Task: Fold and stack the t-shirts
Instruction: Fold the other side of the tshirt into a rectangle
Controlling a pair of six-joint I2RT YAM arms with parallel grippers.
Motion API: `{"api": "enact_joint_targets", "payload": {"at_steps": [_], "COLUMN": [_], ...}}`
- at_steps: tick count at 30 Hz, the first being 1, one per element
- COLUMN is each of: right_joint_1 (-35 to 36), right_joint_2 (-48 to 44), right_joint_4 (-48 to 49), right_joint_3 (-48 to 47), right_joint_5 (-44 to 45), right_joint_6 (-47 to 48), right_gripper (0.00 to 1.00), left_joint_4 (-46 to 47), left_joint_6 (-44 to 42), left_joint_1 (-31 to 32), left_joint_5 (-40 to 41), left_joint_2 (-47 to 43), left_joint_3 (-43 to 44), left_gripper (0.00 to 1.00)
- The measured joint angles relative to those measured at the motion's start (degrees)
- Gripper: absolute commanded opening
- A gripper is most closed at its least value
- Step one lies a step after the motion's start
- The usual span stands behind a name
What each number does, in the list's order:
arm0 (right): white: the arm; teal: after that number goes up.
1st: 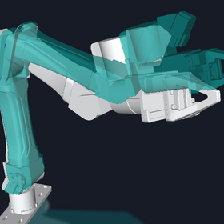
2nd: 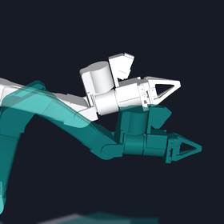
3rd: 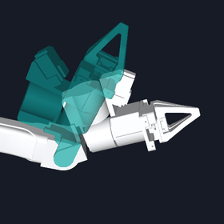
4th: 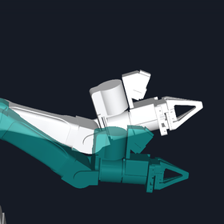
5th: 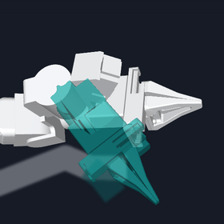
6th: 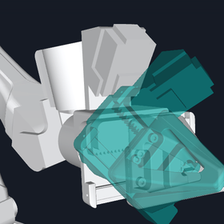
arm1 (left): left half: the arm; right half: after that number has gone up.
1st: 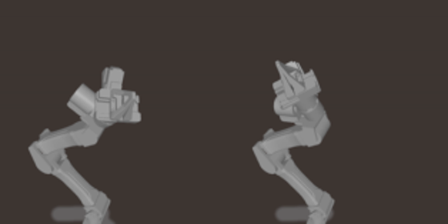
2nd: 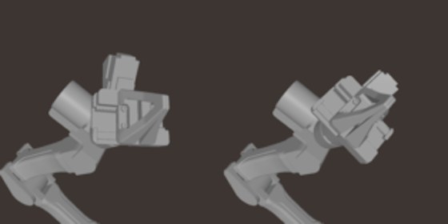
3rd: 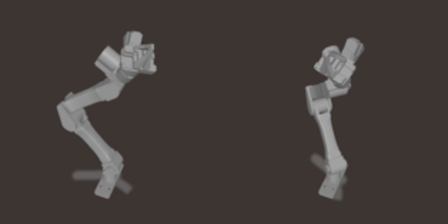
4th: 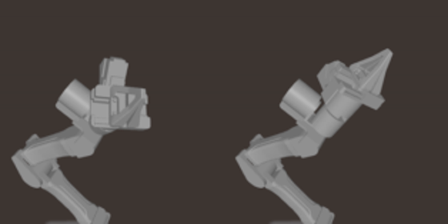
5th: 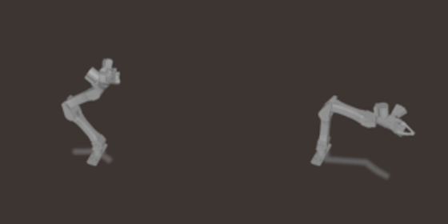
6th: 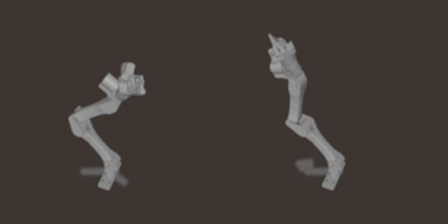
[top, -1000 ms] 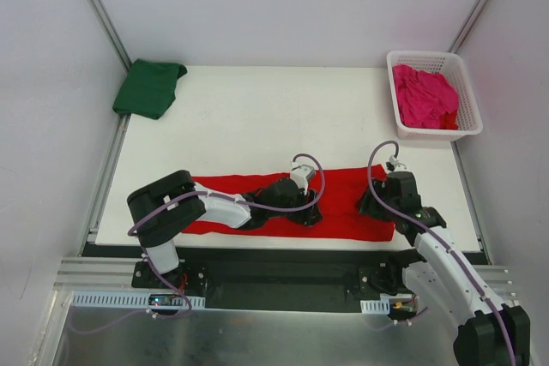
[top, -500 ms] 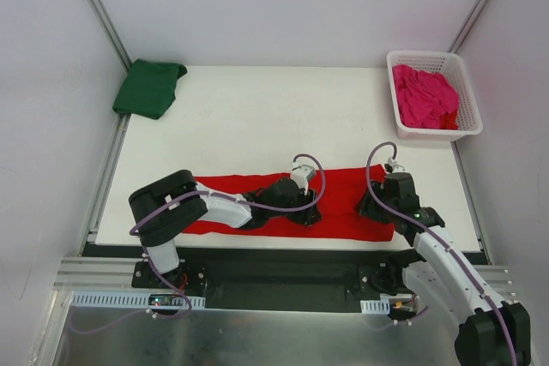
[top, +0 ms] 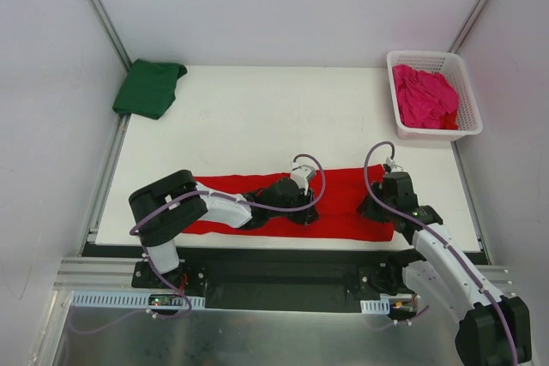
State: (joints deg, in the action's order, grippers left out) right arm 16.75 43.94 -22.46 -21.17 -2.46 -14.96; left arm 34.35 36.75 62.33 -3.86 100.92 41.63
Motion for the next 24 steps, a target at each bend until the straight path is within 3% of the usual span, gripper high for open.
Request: {"api": "enact_joint_targets", "payload": {"at_steps": [5, 8, 9, 12, 24], "right_joint_1": [0.0, 0.0, 0.0, 0.1, 0.3], "right_joint_2": [0.0, 0.0, 0.0, 0.0, -0.1], "right_joint_4": [0.0, 0.0, 0.1, 0.1, -1.6], "right_joint_3": [0.0, 0.0, 0.0, 0.0, -0.3], "right_joint_5": [0.0, 0.0, 0.0, 0.0, 2.5], "right_joint_6": [0.0, 0.0, 0.0, -0.2, -1.4], "right_gripper": [0.2, 0.13, 0.04, 0.02, 0.02], "left_joint_4": [-0.4, -0.4, -0.5, -0.7, -4.1], "left_joint_6": [0.0, -0.1, -0.1, -0.1, -1.5], "left_joint_1": [0.0, 0.0, 0.0, 0.0, 0.0], "left_joint_5": [0.0, 0.1, 0.1, 0.3, 1.1], "left_joint_2": [0.0, 0.0, 0.0, 0.0, -0.3], "left_joint_3": [0.0, 0.0, 0.0, 0.0, 1.2], "left_gripper": [0.2, 0.13, 0.08, 0.0, 0.0]}}
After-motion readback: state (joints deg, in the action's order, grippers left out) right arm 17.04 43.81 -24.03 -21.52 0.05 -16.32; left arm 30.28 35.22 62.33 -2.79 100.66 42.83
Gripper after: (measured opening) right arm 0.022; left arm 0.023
